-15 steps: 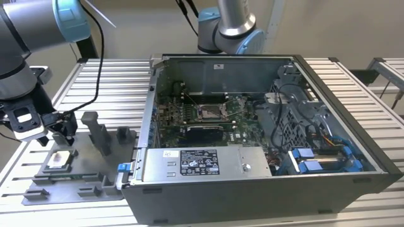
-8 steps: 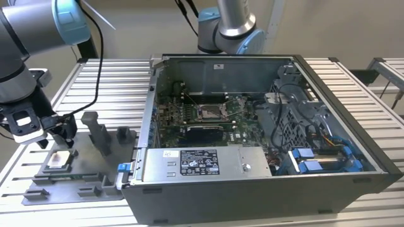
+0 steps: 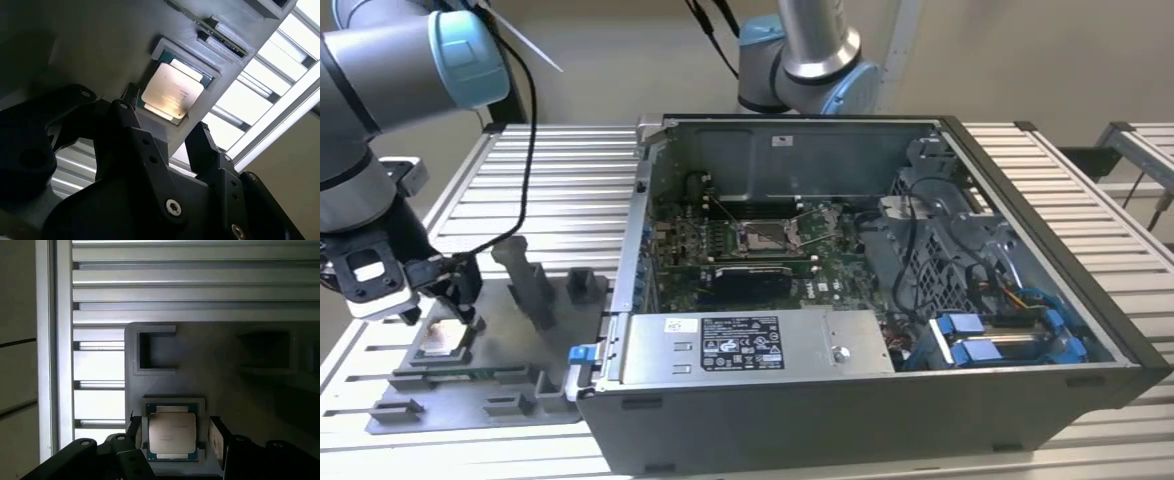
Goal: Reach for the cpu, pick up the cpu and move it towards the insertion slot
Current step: 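Pick up the cpu and move it towards the insertion slot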
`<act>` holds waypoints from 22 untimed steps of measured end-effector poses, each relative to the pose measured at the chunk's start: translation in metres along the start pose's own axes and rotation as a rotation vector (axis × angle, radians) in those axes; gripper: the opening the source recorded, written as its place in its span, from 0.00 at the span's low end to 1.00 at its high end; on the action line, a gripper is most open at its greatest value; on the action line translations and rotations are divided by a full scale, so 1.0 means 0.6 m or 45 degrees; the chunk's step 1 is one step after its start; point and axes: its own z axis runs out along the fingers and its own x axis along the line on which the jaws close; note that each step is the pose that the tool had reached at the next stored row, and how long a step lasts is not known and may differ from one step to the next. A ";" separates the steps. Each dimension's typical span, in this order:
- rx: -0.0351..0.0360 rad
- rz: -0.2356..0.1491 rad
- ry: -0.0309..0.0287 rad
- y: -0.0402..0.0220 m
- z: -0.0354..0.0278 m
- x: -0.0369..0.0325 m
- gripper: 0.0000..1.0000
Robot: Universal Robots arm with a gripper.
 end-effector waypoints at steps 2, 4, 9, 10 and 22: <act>-0.0002 0.000 0.0000 -0.002 0.005 0.001 1.00; -0.0001 0.000 0.0001 -0.004 0.009 0.002 1.00; -0.0002 0.000 0.0000 -0.011 0.017 0.004 1.00; -0.0002 0.000 0.0001 -0.012 0.019 0.004 1.00; -0.0001 -0.005 0.0003 -0.014 0.029 0.004 1.00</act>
